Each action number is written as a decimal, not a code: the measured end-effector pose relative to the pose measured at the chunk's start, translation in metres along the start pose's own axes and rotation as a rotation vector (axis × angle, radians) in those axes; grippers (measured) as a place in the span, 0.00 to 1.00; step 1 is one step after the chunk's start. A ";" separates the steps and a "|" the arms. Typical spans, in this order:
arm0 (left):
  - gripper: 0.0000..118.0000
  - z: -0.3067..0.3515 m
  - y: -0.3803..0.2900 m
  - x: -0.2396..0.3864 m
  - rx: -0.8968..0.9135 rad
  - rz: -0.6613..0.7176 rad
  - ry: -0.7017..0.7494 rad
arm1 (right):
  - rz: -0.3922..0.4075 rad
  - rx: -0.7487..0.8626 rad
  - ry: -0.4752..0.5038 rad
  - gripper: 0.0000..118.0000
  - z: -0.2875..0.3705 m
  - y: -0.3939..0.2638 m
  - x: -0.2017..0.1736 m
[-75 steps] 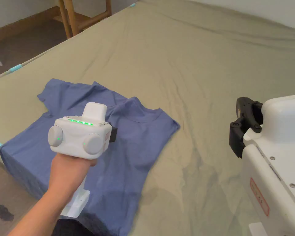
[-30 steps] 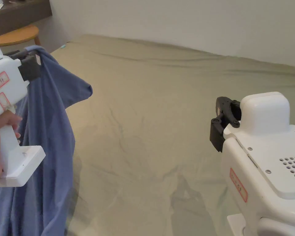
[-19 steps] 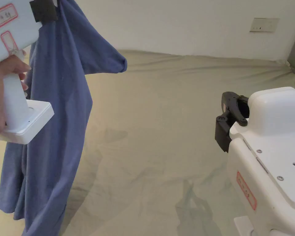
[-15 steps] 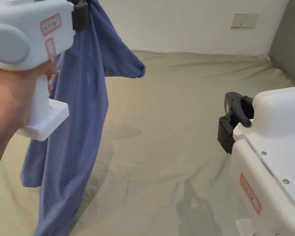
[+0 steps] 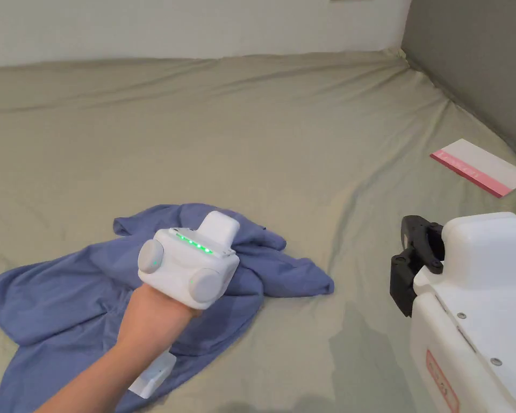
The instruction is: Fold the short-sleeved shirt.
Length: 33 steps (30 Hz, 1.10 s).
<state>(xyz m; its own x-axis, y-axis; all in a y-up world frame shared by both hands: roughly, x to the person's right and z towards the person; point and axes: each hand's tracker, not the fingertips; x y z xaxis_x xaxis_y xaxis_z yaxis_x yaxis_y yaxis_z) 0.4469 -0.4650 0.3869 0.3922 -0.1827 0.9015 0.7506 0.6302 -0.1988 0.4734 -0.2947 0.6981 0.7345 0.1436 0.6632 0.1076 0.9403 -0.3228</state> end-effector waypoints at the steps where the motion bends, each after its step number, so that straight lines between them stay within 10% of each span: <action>1: 0.02 -0.007 -0.010 0.003 -0.027 0.029 0.004 | -0.004 -0.014 -0.007 0.01 -0.005 -0.005 0.003; 5: 0.17 -0.017 -0.031 -0.006 -0.055 0.094 0.004 | 0.002 -0.059 -0.009 0.01 -0.017 -0.019 0.008; 7: 0.60 -0.006 -0.032 -0.018 -0.047 0.168 -0.060 | 0.016 -0.072 -0.002 0.01 -0.017 -0.021 0.007; 10: 0.92 0.036 -0.027 -0.035 0.082 0.206 -0.048 | 0.061 -0.070 0.017 0.01 -0.014 -0.018 0.000; 17: 0.94 0.210 -0.019 -0.083 0.497 0.301 0.063 | 0.115 0.082 0.050 0.01 0.011 0.031 -0.022; 22: 0.83 0.332 -0.046 -0.095 0.713 0.307 0.270 | 0.142 0.217 0.109 0.01 0.039 0.071 -0.052; 28: 0.00 0.403 -0.089 -0.069 0.784 0.198 0.550 | 0.201 0.339 0.120 0.01 0.068 0.085 -0.096; 33: 0.00 0.407 -0.106 -0.057 0.790 0.260 0.586 | 0.174 0.351 0.190 0.01 0.082 0.080 -0.122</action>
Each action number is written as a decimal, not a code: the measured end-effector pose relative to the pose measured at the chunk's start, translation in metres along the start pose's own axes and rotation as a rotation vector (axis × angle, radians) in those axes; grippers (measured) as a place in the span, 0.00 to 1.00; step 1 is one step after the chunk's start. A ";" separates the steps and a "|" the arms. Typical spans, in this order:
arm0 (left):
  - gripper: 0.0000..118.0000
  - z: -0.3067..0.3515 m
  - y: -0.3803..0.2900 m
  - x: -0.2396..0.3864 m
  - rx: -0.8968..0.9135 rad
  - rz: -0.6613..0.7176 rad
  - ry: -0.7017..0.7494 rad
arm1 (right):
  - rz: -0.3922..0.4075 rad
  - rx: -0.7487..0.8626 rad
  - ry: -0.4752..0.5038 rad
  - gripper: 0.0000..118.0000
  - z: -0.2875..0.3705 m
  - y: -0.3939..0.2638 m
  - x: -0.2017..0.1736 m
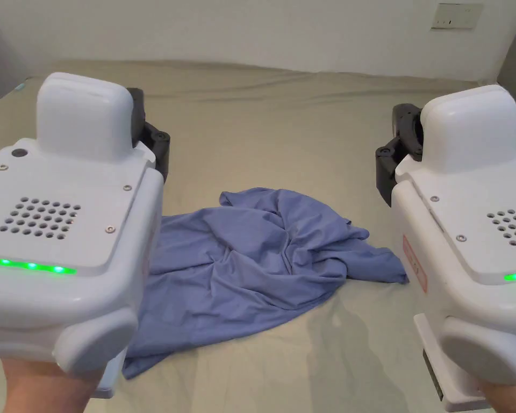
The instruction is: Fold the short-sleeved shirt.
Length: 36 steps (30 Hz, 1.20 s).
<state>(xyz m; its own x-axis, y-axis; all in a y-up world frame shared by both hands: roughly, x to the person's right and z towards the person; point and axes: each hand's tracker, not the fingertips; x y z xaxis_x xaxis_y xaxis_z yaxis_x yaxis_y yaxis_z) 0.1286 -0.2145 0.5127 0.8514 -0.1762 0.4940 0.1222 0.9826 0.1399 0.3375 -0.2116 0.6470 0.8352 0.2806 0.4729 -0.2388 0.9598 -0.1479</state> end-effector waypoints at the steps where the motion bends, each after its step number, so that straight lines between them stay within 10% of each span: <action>1: 0.00 0.001 -0.003 0.001 -0.014 0.004 0.012 | -0.006 -0.001 0.003 0.01 0.002 0.000 -0.004; 16: 0.00 -0.006 -0.019 0.000 -0.063 0.016 -0.010 | 0.030 -0.021 0.039 0.01 -0.005 -0.001 -0.025; 25: 0.00 -0.050 -0.133 -0.027 -0.502 0.053 -0.121 | 0.033 -0.110 0.053 0.01 -0.023 -0.038 -0.014; 27: 0.19 -0.058 -0.177 -0.033 -0.682 0.106 -0.142 | 0.031 -0.133 0.046 0.01 -0.025 -0.048 -0.011; 29: 0.81 -0.060 -0.222 -0.038 -0.827 0.163 -0.127 | 0.016 -0.159 0.042 0.01 -0.027 -0.057 -0.007; 36: 0.97 -0.056 -0.301 -0.039 -1.007 0.250 -0.077 | 0.042 -0.279 0.034 0.01 -0.038 -0.092 0.005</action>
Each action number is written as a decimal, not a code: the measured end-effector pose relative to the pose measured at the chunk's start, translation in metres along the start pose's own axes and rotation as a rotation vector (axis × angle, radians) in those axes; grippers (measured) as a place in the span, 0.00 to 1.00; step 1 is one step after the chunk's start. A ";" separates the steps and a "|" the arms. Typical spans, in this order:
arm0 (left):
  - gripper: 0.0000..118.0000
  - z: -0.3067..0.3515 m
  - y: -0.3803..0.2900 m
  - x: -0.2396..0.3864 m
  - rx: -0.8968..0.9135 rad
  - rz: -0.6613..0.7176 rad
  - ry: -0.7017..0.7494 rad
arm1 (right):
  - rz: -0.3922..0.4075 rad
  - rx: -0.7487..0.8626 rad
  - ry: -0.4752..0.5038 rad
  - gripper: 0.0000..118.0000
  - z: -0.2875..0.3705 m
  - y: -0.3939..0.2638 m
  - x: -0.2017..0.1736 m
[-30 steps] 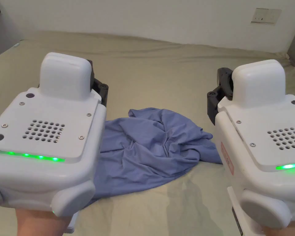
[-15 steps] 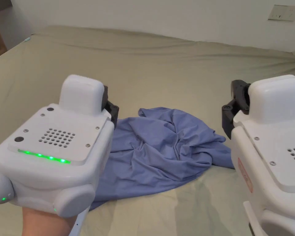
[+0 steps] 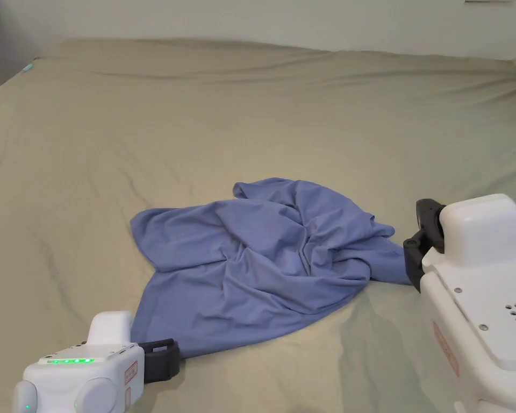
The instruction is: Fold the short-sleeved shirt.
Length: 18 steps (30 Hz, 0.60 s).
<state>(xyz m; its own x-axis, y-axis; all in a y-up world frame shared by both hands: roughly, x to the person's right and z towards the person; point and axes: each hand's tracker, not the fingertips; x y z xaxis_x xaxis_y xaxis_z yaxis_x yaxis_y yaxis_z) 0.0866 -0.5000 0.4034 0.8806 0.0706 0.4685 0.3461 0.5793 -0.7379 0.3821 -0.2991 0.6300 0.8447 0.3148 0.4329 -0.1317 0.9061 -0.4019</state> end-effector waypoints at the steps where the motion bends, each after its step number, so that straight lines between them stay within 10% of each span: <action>1: 0.97 -0.006 -0.001 0.002 -0.021 -0.001 0.015 | 0.000 -0.026 -0.003 0.01 -0.004 -0.005 0.001; 6: 0.77 -0.016 -0.003 0.013 -0.031 -0.054 0.037 | -0.004 -0.113 0.015 0.01 -0.028 -0.029 0.009; 8: 0.52 -0.009 0.000 0.016 0.006 -0.072 0.021 | 0.009 -0.195 0.018 0.01 -0.048 -0.044 0.014; 10: 0.05 -0.003 0.005 0.022 0.048 -0.092 0.000 | 0.023 -0.243 0.013 0.01 -0.066 -0.059 0.019; 14: 0.05 0.020 0.019 0.032 0.119 -0.130 -0.006 | -0.004 -0.355 0.051 0.02 -0.110 -0.078 0.031; 15: 0.05 0.027 0.023 0.031 0.137 -0.121 -0.011 | -0.022 -0.389 0.063 0.10 -0.125 -0.082 0.034; 18: 0.05 0.048 0.032 0.028 0.170 -0.110 -0.030 | -0.056 -0.462 0.128 0.94 -0.179 -0.102 0.044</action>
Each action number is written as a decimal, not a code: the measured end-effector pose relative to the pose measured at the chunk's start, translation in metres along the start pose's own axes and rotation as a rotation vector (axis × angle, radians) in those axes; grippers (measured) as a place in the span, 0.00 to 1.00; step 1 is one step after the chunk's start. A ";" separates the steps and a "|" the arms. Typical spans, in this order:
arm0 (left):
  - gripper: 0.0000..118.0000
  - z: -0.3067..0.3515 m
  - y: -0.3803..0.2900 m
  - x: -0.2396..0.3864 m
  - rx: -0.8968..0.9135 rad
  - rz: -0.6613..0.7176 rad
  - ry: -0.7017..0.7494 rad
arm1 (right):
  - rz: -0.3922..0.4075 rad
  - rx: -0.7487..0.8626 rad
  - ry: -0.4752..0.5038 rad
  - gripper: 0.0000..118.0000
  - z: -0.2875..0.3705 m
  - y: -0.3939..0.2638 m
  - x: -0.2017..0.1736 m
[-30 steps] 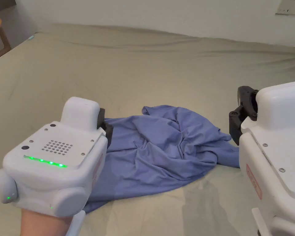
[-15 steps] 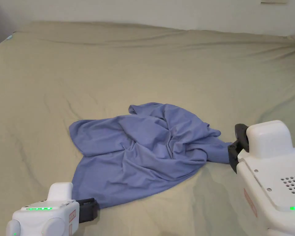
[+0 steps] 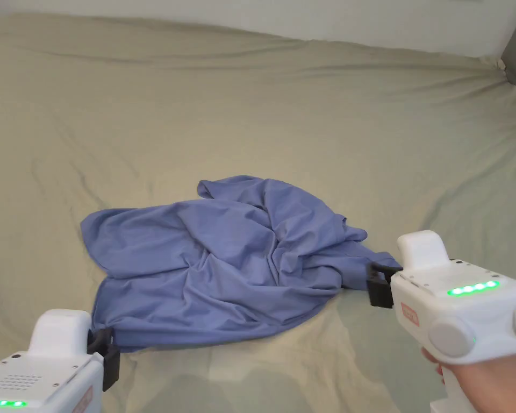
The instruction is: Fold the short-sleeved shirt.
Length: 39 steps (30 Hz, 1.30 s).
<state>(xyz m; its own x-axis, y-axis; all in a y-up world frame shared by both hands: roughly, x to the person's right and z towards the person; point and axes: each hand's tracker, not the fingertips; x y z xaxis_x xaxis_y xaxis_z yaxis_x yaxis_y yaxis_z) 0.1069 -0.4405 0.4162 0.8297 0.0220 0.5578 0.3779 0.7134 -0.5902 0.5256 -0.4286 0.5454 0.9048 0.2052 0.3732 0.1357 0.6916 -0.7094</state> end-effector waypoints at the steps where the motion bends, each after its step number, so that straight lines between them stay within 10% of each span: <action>1: 0.05 0.007 0.003 -0.001 0.011 0.000 -0.004 | -0.010 -0.042 0.010 1.00 -0.023 0.001 0.004; 9: 0.05 0.025 0.008 -0.003 0.024 -0.044 0.006 | -0.065 -0.252 0.035 0.97 -0.116 -0.016 0.022; 12: 0.05 0.018 0.003 -0.001 0.028 -0.065 0.022 | -0.111 -0.189 0.159 0.60 -0.095 -0.011 0.020; 13: 0.05 0.017 0.005 -0.001 0.023 -0.058 0.018 | -0.079 -0.146 0.129 0.11 -0.088 -0.008 0.016; 16: 0.05 0.020 0.014 -0.004 0.039 -0.029 0.013 | 0.012 -0.084 0.048 0.10 -0.066 0.005 0.014; 23: 0.05 0.065 0.076 -0.018 0.255 0.010 0.040 | -0.167 0.155 0.037 0.10 0.053 0.044 0.059; 39: 0.05 0.209 0.218 -0.034 0.712 0.069 0.072 | -0.247 0.727 -0.158 0.10 0.306 0.102 0.087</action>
<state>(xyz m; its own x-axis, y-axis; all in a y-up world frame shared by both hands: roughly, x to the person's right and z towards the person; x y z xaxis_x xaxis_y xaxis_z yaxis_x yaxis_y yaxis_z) 0.0757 -0.1392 0.3907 0.8765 0.0542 0.4783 -0.0152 0.9963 -0.0851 0.4948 -0.1284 0.6886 0.8071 0.0445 0.5888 -0.0218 0.9987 -0.0457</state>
